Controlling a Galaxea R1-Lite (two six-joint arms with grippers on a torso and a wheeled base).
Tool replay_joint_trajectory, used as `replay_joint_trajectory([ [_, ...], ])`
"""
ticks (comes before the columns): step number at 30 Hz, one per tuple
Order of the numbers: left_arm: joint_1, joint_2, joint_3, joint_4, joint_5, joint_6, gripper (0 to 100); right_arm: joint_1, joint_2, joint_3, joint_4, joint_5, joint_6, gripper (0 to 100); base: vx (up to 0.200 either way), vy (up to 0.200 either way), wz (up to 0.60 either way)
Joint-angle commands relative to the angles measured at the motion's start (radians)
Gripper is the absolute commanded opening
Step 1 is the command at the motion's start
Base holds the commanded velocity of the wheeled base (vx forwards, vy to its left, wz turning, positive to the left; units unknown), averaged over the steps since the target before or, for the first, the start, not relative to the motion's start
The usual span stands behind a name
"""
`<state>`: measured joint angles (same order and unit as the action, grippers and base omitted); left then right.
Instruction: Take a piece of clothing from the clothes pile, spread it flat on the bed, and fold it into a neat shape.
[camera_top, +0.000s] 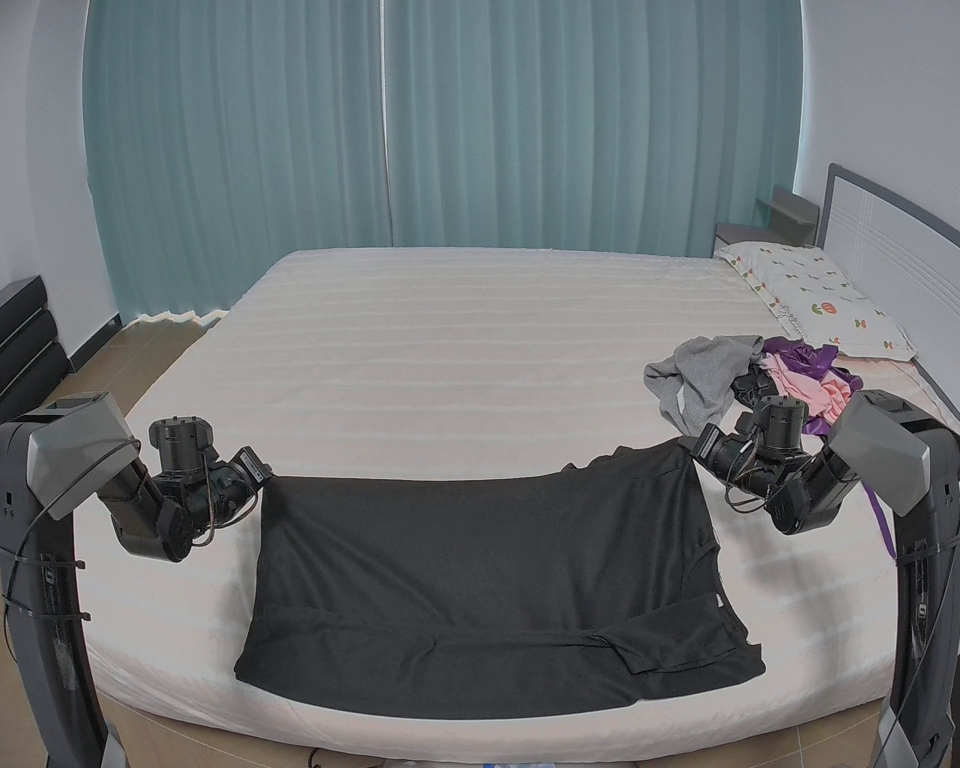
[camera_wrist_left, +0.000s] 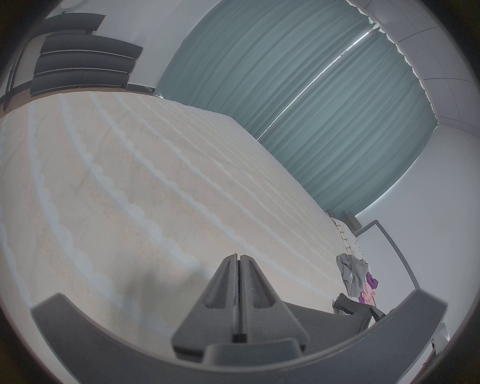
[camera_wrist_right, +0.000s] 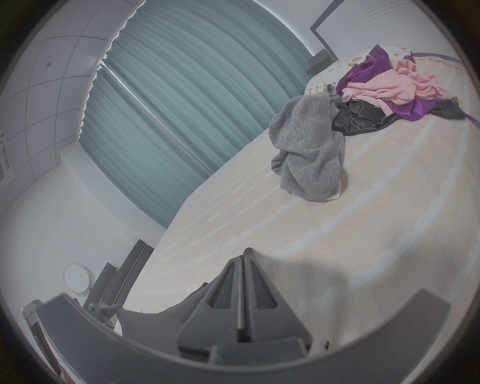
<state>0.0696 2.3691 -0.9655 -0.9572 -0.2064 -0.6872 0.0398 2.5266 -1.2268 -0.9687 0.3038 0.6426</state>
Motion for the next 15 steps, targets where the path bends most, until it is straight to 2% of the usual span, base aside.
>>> replay_joint_trajectory([
  [1,0.003,-0.018,0.01,-0.002,-0.001,-0.002,0,0.003,-0.008,0.032,-0.039,0.0,-0.001,0,0.0,0.0,0.0],
  [15,0.004,-0.03,0.027,-0.003,-0.001,0.005,0,0.009,-0.035,0.063,-0.081,-0.002,-0.001,0,0.0,0.0,0.0],
])
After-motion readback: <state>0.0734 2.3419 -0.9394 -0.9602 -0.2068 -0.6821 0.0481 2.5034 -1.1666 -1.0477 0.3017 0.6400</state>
